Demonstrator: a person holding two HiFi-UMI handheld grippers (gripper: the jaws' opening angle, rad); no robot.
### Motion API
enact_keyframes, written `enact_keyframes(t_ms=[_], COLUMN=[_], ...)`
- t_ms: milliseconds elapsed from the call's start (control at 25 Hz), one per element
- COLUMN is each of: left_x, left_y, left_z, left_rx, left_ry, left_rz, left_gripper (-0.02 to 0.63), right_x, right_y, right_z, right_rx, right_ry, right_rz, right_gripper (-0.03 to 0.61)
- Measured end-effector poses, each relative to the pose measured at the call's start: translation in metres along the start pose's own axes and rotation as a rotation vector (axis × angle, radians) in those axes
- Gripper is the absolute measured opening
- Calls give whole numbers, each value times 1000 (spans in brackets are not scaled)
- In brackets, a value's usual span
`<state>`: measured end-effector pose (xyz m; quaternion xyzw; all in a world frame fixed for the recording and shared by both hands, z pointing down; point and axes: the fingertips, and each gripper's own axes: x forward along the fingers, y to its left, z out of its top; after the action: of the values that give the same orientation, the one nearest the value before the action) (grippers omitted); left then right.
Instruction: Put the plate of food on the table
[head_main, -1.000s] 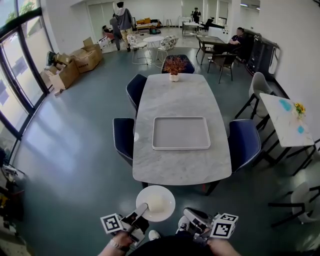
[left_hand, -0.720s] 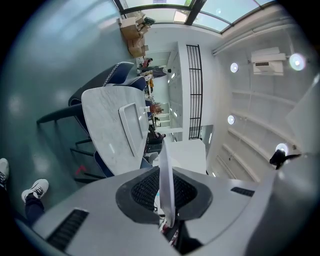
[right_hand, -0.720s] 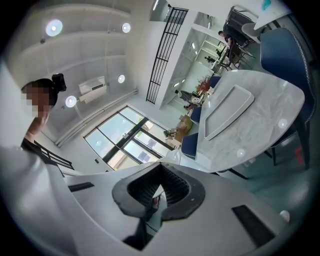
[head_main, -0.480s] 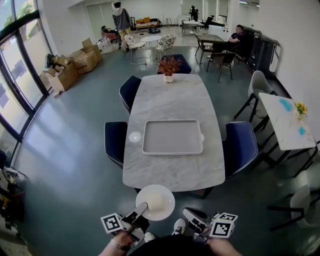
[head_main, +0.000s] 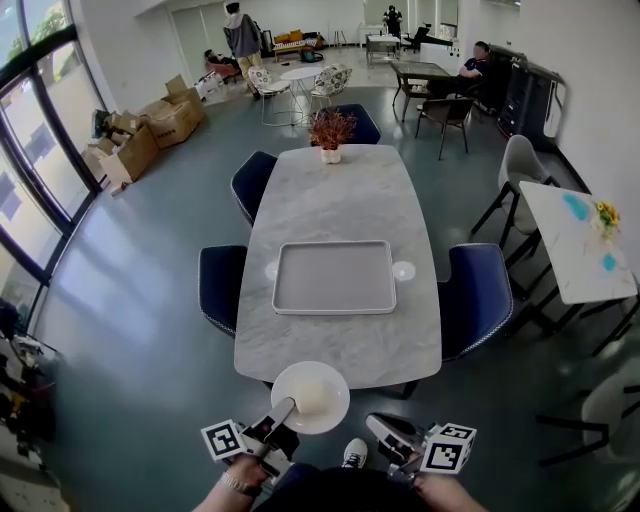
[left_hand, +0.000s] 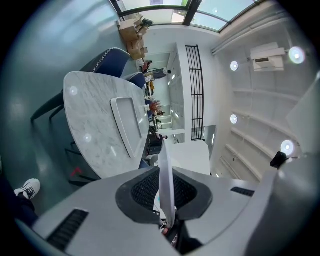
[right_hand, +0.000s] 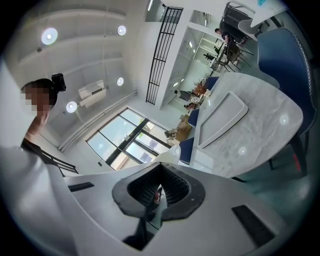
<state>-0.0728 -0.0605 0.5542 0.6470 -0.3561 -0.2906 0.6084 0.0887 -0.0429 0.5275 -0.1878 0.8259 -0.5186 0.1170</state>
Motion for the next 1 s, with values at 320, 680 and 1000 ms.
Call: enact_keyframes(t_ms=[320,680,1000], left_x=[12,28,62], left_y=[1,9,21], left_z=[1,31,73], left_rx=[9,0,5], left_ry=[-17,-28,9], left_rz=[25,48,64], left_gripper=[34,34,32], right_x=[-10,-13,-6], right_y=[-2,-8,-14], right_z=[16,31,51], right_rx=[-11,-12,-16], right_ry=[-7,-62,-153], right_rz=[19,-14,-67], right_gripper=[11,11,11])
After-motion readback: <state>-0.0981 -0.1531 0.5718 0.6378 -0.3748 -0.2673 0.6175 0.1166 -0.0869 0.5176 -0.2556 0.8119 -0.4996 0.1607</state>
